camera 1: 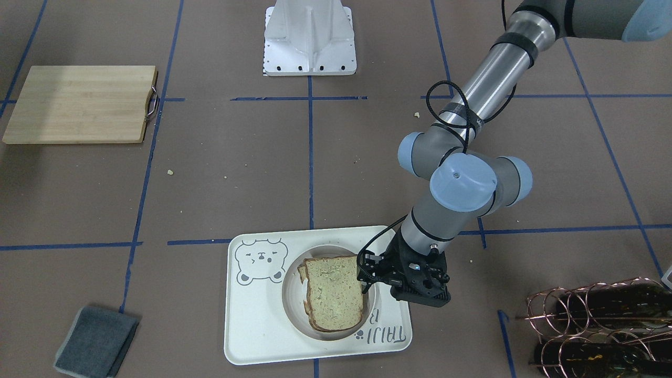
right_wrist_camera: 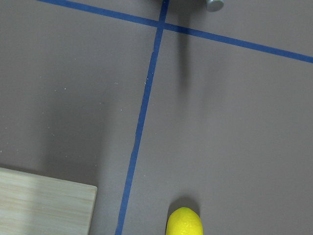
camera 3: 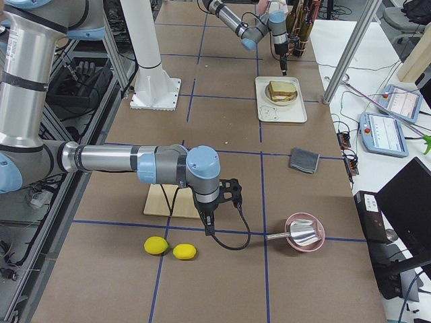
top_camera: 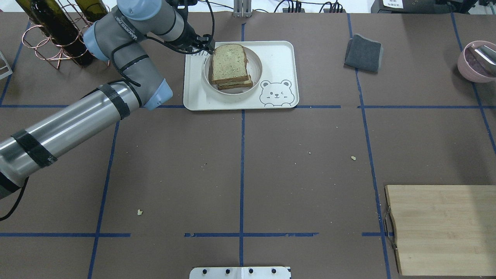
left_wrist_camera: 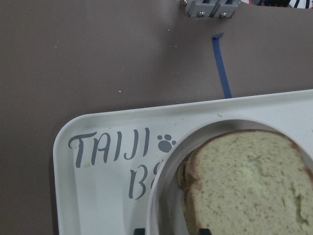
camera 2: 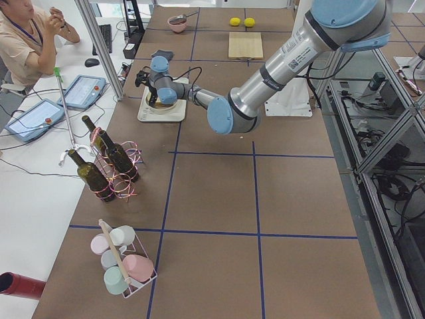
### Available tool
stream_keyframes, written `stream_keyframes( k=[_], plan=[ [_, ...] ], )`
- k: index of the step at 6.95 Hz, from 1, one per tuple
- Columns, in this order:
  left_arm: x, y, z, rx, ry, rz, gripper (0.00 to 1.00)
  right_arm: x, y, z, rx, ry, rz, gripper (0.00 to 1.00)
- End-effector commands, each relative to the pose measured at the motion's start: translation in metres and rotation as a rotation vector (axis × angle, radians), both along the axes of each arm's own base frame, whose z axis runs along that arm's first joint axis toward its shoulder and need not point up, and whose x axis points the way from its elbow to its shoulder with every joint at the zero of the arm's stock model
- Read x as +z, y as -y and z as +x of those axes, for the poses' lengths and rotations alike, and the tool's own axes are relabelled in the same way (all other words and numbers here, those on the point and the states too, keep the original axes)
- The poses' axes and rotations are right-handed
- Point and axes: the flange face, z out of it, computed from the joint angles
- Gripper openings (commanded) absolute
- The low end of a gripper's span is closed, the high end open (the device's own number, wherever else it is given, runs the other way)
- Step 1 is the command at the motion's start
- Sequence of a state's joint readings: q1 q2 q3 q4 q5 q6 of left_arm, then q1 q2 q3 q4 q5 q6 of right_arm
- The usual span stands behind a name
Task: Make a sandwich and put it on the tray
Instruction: 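Release the plate and withdraw the left arm from the tray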
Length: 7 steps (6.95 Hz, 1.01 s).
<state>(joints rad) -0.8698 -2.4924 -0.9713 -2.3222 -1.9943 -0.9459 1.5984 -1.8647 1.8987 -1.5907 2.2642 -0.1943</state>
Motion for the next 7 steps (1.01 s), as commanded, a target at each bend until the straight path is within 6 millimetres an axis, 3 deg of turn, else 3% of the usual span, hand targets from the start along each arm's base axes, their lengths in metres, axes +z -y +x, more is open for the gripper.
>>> stream_keyframes(
  k=[1, 3, 4, 5, 6, 7],
  plan=[
    [-0.002, -0.04, -0.068, 0.053, 0.05, 0.014, 1.0, 0.002, 0.0, 0.0, 0.0, 0.0, -0.003, 1.0],
    [0.022, -0.127, -0.167, 0.136, 0.149, 0.098, 1.0, 0.005, -0.001, 0.0, 0.003, -0.003, -0.012, 1.0],
    [0.025, -0.151, -0.219, 0.159, 0.231, 0.12, 1.0, 0.004, 0.0, 0.0, 0.006, -0.003, -0.007, 1.0],
    [0.053, -0.174, -0.28, 0.138, 0.271, 0.082, 1.0, 0.005, 0.001, 0.0, 0.006, -0.003, 0.006, 1.0],
    [0.11, -0.184, -0.339, 0.177, 0.235, -0.006, 1.0, 0.004, 0.001, 0.0, 0.006, -0.003, 0.007, 1.0],
    [0.174, -0.2, -0.389, 0.243, 0.299, 0.032, 1.0, 0.005, 0.001, 0.0, 0.007, -0.003, 0.005, 1.0]
  ],
)
